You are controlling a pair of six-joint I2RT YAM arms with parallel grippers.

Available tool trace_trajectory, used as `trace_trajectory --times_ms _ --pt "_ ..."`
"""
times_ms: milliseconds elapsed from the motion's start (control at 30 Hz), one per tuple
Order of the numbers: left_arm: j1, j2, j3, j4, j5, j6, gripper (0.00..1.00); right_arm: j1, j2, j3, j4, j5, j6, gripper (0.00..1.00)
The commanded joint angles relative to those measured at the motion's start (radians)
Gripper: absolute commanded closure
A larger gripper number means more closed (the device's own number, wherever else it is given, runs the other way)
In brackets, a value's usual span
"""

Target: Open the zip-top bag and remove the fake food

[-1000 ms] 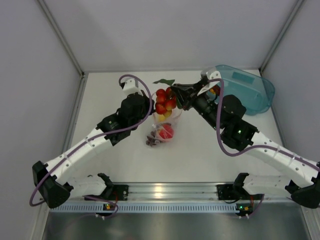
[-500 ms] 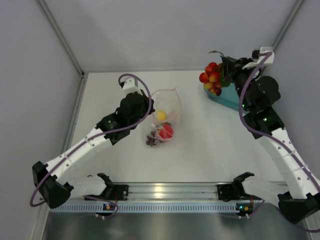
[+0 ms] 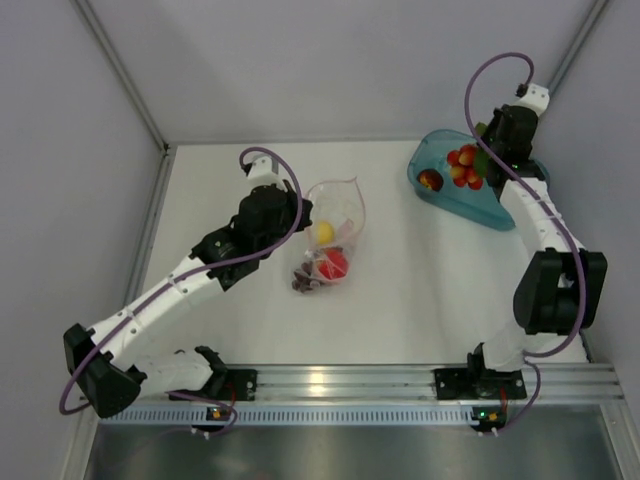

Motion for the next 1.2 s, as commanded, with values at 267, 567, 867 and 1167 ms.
trace_trajectory --times_ms 267,567,867,1167 --pt "0.005 -0.077 -0.019 0.029 0.075 0.044 1.00 -0.045 0.322 0.253 0.084 0.041 0.017 1.00" --pt "0.005 -0.137 -0.018 -0.002 0.049 0.077 1.00 -0.023 0.462 0.353 0.037 -0.027 0.049 0.76" --pt "0.005 -0.137 -0.015 -0.011 0.059 0.067 1.00 0.000 0.325 0.416 -0.069 -0.009 0.049 0.46" --pt "0.005 -0.111 0.017 -0.009 0.058 0.045 1.00 0.000 -0.027 0.229 -0.125 -0.227 0.097 0.01"
